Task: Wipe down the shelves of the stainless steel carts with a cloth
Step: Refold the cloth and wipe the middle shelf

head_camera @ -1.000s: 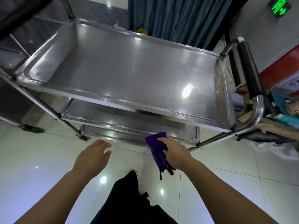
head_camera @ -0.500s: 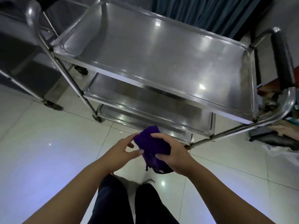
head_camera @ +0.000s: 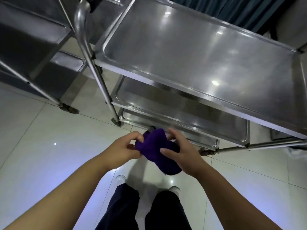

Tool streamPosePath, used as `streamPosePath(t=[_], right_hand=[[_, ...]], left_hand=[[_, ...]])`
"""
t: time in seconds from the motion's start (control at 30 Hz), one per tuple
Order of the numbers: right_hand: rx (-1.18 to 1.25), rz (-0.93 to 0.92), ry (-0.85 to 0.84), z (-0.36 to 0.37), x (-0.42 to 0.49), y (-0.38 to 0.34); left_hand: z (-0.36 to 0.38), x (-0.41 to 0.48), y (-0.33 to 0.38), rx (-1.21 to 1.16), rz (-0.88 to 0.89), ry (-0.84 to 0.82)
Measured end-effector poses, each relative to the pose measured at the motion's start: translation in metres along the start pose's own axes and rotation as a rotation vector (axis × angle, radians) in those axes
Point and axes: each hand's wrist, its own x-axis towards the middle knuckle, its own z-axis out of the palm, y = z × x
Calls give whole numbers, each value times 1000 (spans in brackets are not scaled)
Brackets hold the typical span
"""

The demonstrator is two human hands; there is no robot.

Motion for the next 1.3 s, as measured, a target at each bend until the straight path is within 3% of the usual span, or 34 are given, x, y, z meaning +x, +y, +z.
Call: streamPosePath(t=[0.1, 0.17, 0.33, 0.47, 0.83, 1.0, 1.13, 1.3], right_hand=[[-188, -23, 49, 11, 26, -4], [-114, 17, 72, 16, 43, -3], [119, 13, 18, 20, 88, 19], [296, -58, -89, 17, 130, 43], [140, -155, -183, 17, 265, 109], [202, -322, 48, 32, 308, 129], [-99, -477, 357, 31, 319, 123], [-569, -645, 761, 35, 329, 95]], left_hand=[[-21, 7, -3, -51, 29, -60], [-25, 15, -4, -59, 65, -29], [-28, 53, -14, -102, 155, 238], [-40, 98, -36, -222, 194, 232], [-97, 209, -113, -314, 387, 320], [-123, 249, -150, -85, 534, 447], [-143, 258, -176, 196, 637, 703], [-164, 243, -188, 378, 678, 965]])
